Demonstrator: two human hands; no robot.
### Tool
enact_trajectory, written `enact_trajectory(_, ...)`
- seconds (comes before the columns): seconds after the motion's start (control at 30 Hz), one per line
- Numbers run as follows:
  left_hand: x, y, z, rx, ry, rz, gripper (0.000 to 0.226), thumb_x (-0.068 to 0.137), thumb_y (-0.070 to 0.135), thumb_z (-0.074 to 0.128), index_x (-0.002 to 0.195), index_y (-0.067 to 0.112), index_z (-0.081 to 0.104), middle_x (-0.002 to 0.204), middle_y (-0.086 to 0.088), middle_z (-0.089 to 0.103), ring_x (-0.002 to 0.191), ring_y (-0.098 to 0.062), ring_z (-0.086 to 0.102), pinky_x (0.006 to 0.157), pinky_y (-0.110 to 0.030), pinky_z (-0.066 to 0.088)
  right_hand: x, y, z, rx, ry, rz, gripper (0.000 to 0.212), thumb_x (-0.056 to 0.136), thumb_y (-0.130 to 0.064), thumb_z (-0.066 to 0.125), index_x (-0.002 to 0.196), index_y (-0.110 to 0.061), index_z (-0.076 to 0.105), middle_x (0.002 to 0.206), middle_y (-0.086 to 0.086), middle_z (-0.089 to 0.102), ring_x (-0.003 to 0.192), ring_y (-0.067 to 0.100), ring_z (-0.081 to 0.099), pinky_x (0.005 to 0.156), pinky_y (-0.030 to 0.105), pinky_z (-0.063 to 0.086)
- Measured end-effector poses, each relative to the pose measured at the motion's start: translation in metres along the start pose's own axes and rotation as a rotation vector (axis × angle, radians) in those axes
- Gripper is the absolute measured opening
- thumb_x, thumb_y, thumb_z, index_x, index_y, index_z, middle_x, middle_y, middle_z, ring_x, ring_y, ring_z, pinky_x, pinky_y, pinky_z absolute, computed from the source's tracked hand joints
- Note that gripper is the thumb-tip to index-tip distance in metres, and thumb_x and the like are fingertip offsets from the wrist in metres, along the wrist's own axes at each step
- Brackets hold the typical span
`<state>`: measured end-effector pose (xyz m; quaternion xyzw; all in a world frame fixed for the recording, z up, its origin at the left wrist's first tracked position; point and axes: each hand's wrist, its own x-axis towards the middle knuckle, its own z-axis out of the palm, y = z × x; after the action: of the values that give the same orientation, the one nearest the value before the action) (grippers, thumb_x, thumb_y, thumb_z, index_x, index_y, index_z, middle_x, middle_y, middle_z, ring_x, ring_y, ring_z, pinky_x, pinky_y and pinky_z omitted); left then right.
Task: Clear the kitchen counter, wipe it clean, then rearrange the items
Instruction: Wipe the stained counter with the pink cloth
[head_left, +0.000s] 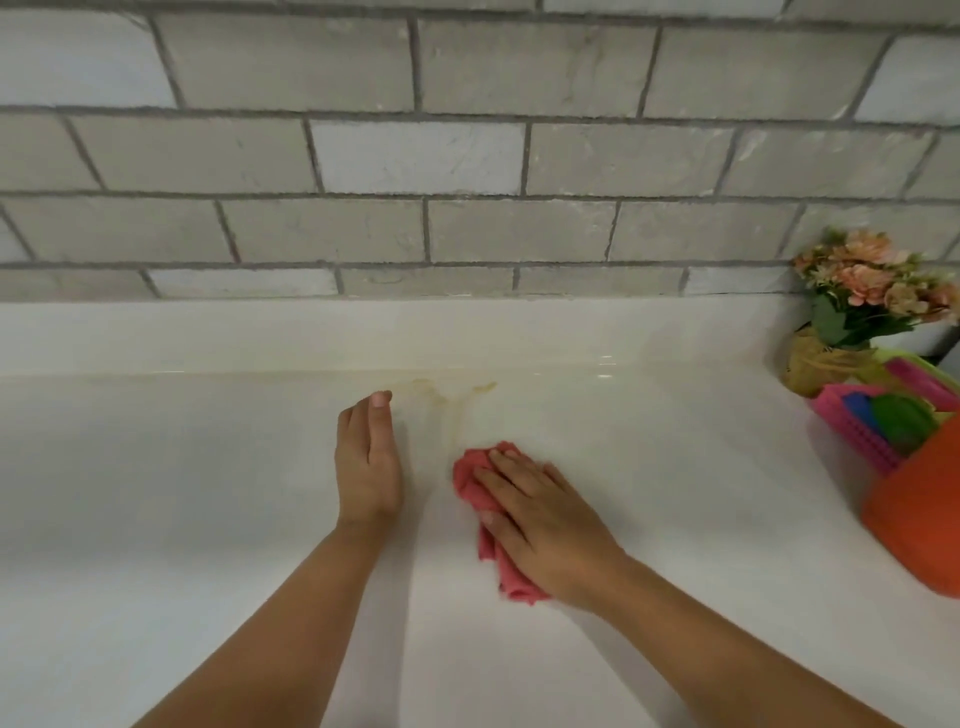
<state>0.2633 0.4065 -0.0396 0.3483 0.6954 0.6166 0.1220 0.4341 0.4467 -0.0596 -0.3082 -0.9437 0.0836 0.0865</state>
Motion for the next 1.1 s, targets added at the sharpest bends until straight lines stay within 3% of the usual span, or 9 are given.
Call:
enact_trajectory(0.07, 0.007, -0.005, -0.025, 0.181, -0.098, 0.153, 0.043, 0.098, 0.039, 0.032, 0.119, 0.012, 0.057, 0.115, 0.004, 0.049, 0.104, -0.008, 0.046, 0.092, -0.016, 0.030, 0.005, 0.027, -0.007, 0.042, -0.018, 0.130, 0.085, 0.076, -0.061, -0.005, 0.149, -0.024, 0.019, 0.158, -0.006, 0.014, 0.146, 0.011, 0.010, 0.115, 0.035, 0.009)
enact_trajectory(0.13, 0.018, -0.023, -0.054, 0.456, -0.199, 0.235, 0.058, 0.091, 0.050, 0.024, 0.119, 0.012, 0.058, 0.120, -0.002, 0.052, 0.112, -0.018, 0.048, 0.099, -0.028, 0.033, 0.033, 0.058, -0.009, -0.062, 0.050, 0.286, 0.086, 0.075, -0.055, -0.004, 0.148, -0.019, 0.022, 0.156, 0.002, 0.021, 0.143, 0.018, 0.019, 0.111, 0.044, 0.021)
enact_trajectory(0.3, 0.028, -0.055, -0.090, 0.881, -0.223, 0.069, 0.042, 0.098, 0.036, 0.032, 0.121, 0.010, 0.055, 0.133, -0.011, 0.047, 0.126, -0.031, 0.040, 0.107, -0.045, 0.024, 0.115, 0.067, -0.006, -0.093, 0.014, 0.662, 0.060, 0.098, -0.041, 0.024, 0.148, -0.010, 0.017, 0.155, 0.014, 0.017, 0.143, 0.031, 0.013, 0.115, 0.048, 0.015)
enact_trajectory(0.47, 0.027, -0.060, -0.083, 0.961, -0.189, 0.105, 0.037, 0.098, 0.031, 0.036, 0.117, 0.007, 0.056, 0.128, -0.014, 0.049, 0.123, -0.034, 0.041, 0.103, -0.046, 0.025, 0.124, -0.015, 0.022, -0.072, 0.014, 0.272, 0.066, 0.092, -0.047, 0.014, 0.146, -0.011, 0.026, 0.154, 0.012, 0.023, 0.144, 0.029, 0.016, 0.114, 0.043, 0.016)
enact_trajectory(0.63, 0.027, -0.060, -0.083, 0.942, -0.169, 0.117, 0.047, 0.095, 0.039, 0.030, 0.114, 0.006, 0.058, 0.124, -0.015, 0.052, 0.119, -0.036, 0.045, 0.101, -0.048, 0.028, 0.048, -0.056, 0.014, 0.059, -0.054, -0.128, 0.070, 0.085, -0.051, 0.008, 0.147, -0.023, 0.026, 0.158, -0.005, 0.015, 0.146, 0.012, 0.006, 0.113, 0.024, -0.001)
enact_trajectory(0.73, 0.027, -0.060, -0.083, 0.923, -0.166, 0.138, 0.075, 0.082, 0.052, 0.008, 0.112, 0.006, 0.059, 0.122, -0.015, 0.053, 0.118, -0.036, 0.046, 0.100, -0.048, 0.029, 0.049, -0.006, 0.007, 0.065, 0.013, 0.107, 0.072, 0.082, -0.060, 0.014, 0.145, -0.028, 0.028, 0.156, -0.007, 0.022, 0.145, 0.006, 0.012, 0.116, 0.039, 0.005)
enact_trajectory(0.87, 0.028, -0.061, -0.081, 0.951, -0.198, 0.112, 0.058, 0.095, 0.046, 0.017, 0.119, 0.008, 0.054, 0.130, -0.012, 0.047, 0.125, -0.033, 0.038, 0.106, -0.047, 0.024, 0.116, 0.039, 0.002, -0.088, 0.072, 0.569, 0.056, 0.096, -0.040, 0.032, 0.144, -0.013, 0.027, 0.151, 0.012, 0.027, 0.141, 0.026, 0.021, 0.114, 0.053, 0.013)
enact_trajectory(0.93, 0.028, -0.062, -0.082, 0.956, -0.193, 0.129, 0.072, 0.088, 0.053, 0.007, 0.118, 0.007, 0.054, 0.129, -0.013, 0.047, 0.124, -0.033, 0.039, 0.105, -0.047, 0.025, 0.148, 0.023, 0.008, -0.087, 0.056, 0.664, 0.060, 0.096, -0.041, 0.030, 0.144, -0.005, 0.027, 0.151, 0.019, 0.024, 0.141, 0.034, 0.017, 0.115, 0.050, 0.013)
enact_trajectory(1.1, 0.028, -0.062, -0.084, 0.910, -0.170, 0.151, 0.089, 0.075, 0.055, -0.009, 0.115, 0.008, 0.054, 0.124, -0.012, 0.050, 0.119, -0.033, 0.043, 0.102, -0.046, 0.027, 0.184, -0.064, 0.031, -0.096, -0.030, 0.283, 0.056, 0.096, -0.037, 0.031, 0.144, -0.008, 0.027, 0.152, 0.015, 0.023, 0.141, 0.033, 0.017, 0.116, 0.043, 0.015)
